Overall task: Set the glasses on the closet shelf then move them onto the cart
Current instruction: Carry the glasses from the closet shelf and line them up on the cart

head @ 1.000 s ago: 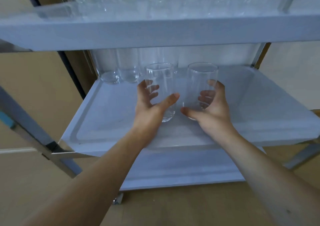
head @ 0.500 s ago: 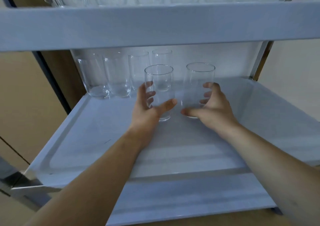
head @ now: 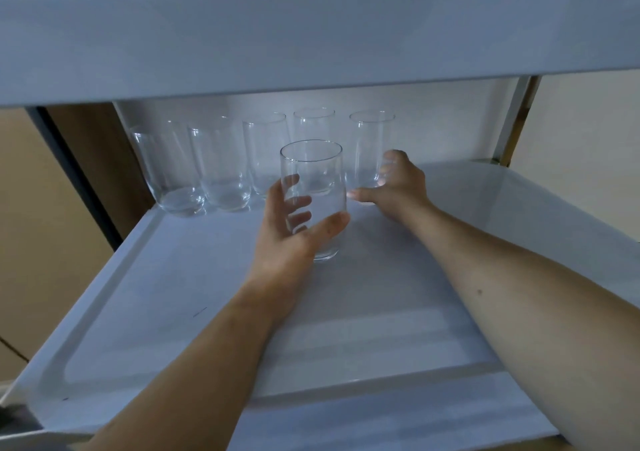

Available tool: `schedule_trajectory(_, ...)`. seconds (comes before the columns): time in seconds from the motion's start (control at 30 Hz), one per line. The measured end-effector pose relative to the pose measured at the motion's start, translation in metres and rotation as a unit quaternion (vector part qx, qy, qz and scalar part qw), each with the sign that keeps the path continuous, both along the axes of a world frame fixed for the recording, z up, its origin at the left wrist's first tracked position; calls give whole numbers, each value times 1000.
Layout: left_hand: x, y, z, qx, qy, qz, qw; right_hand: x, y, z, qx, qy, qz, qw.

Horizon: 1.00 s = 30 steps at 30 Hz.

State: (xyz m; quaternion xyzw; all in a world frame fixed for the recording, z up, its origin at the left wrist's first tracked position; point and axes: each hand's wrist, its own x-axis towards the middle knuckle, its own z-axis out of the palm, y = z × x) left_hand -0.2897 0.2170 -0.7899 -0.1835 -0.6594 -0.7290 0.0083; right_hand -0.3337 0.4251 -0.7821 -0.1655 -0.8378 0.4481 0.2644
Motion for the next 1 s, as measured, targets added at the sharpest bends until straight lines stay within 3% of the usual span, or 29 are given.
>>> schedule_trajectory(0.33,-4,1,-2,-13,12,1,1000,-22,2,-3,-34,5,25,999)
schedule_trajectory(0.63,-1,2,-2,-29,21,-7,999,-13,6,4,21,-58,24,998)
schedule_trajectory(0.8,0,1,0,-32,19,-10,999,16,3,20,-10,5,-24,1000)
schedule_trajectory(0.9,1,1,0,-33,13,-7,999,41,-8,34,-72,79,33,994)
schedule_trajectory(1.0,2,1,1,-35,10,-6,999,64,-22,49,-150,120,159,968)
